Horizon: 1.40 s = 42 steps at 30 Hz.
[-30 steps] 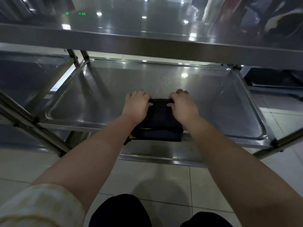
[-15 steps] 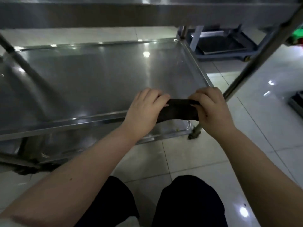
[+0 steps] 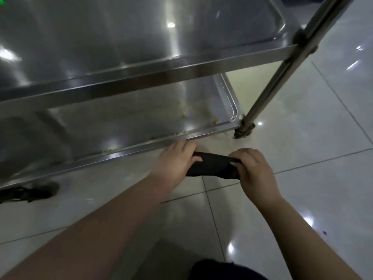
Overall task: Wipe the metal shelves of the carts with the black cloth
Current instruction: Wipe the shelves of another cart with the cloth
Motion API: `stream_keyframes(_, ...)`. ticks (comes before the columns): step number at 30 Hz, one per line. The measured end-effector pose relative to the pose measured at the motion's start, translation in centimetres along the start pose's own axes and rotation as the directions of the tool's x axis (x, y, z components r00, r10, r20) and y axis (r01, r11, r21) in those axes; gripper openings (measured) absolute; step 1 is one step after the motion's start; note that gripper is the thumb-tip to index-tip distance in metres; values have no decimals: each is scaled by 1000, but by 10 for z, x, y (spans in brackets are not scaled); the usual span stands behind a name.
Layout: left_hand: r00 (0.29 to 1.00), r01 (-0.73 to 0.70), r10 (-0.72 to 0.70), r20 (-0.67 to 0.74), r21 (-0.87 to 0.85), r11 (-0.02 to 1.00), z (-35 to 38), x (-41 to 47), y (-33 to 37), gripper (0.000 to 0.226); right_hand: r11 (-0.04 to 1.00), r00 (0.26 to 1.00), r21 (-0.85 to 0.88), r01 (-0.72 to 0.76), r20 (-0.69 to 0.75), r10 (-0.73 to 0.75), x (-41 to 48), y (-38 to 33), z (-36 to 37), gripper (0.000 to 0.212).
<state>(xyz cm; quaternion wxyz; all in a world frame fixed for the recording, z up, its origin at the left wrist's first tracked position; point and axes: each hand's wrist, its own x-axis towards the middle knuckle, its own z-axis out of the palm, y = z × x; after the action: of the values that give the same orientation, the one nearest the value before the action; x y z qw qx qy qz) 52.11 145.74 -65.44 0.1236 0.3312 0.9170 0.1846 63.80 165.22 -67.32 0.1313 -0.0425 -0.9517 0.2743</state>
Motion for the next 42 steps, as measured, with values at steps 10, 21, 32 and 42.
stream_keyframes(10,894,-17,-97,-437,-249,968,21,85,-41,15,990,976,91,-104,-181,119,119,35,37,22)
stream_keyframes(21,945,325,-306,-117,241,914,48,89,-139,55,891,913,-435,-133,296,281,132,41,133,59)
stream_keyframes(32,937,350,-333,-108,285,892,56,113,-167,55,873,893,-484,-57,366,261,158,49,136,67)
stream_keyframes(42,934,356,-332,-132,277,892,59,115,-171,55,850,883,-504,-151,318,345,272,67,160,66)
